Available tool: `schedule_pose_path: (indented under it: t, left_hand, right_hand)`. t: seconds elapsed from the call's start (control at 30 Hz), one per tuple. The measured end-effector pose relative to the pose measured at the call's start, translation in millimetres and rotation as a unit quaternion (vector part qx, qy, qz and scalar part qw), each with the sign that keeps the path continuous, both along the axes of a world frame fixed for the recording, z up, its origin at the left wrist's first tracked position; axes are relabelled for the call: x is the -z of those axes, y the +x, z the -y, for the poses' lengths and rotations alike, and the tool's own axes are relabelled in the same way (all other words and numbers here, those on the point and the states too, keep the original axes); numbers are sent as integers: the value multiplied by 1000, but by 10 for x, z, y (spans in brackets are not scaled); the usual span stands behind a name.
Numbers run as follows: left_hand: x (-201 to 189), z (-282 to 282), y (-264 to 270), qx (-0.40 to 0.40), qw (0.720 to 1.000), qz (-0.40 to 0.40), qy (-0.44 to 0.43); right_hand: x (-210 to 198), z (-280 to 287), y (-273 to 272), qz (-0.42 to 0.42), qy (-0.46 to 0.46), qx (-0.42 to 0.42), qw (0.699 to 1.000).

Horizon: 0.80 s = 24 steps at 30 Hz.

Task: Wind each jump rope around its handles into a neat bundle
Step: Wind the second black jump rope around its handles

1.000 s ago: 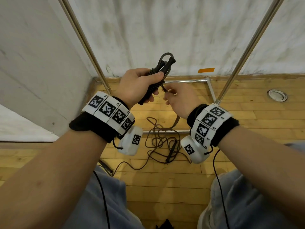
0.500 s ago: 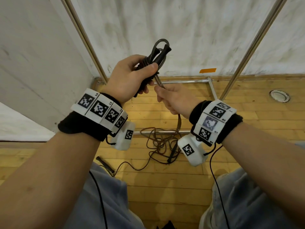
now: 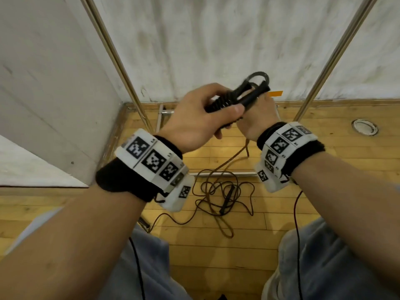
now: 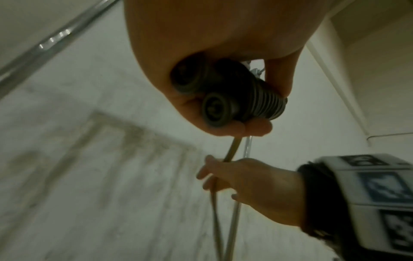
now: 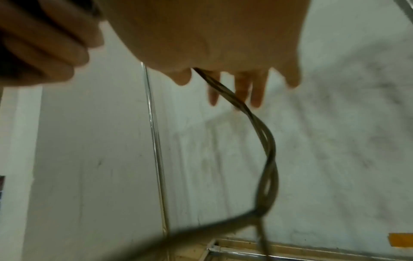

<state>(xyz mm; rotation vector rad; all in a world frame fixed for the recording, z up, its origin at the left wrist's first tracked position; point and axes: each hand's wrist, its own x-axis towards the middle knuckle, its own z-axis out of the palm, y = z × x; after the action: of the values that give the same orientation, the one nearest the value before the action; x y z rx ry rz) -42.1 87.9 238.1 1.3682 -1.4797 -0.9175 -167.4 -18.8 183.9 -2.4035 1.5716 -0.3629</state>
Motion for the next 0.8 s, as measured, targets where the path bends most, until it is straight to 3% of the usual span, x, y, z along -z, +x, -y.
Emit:
schedule_pose_path:
  t: [0.03,0.07,0.17,0.2,0.27,0.3,0.33,0.4,0.5,0.57,0.7,0.8]
  left_hand:
    - [1,7,-44,5,1000,-1,5]
    - [-11,16,-64,7,1000,-5,6]
    - [-98,52,-23,-6,999,-38,-3]
    - [-122,66,23,-17,998,-54,-4]
    - [-151,93,153,-56,997,-62,-2]
    - [-147,110,228,-83,995,-52,-1]
    - [-132,130,312,-115,993,-37,-4]
    - [-78,173,480,-178,984,8,-14]
    - [51,229,682,-221,968,119,-5]
    - [151,245,766,-220,950,222,13]
    - [331,276,774,-180,904,383,55]
    - [417,303,657,-125,899,410,89]
  right_hand:
    - [33,2,37,-8,-16,5,1000]
    - [21,-33,75,36,3,-9,999]
    - [-7,-210,220,186,148,-105,966]
    - [16,-278,262,226,224,-111,941]
    - [75,-433,337,313,388,-114,859]
    - [148,-465,350,349,425,-114,827]
    - [200,-483,350,371,433,-104,815]
    - [236,-478,325,374,397,-91,833]
    - [168,-480,235,281,216,-128,926]
    - [89,-505,175,212,132,-156,956]
    - [-149,-504,76,173,71,-157,970]
    - [-273,-468,14,205,92,-159,961]
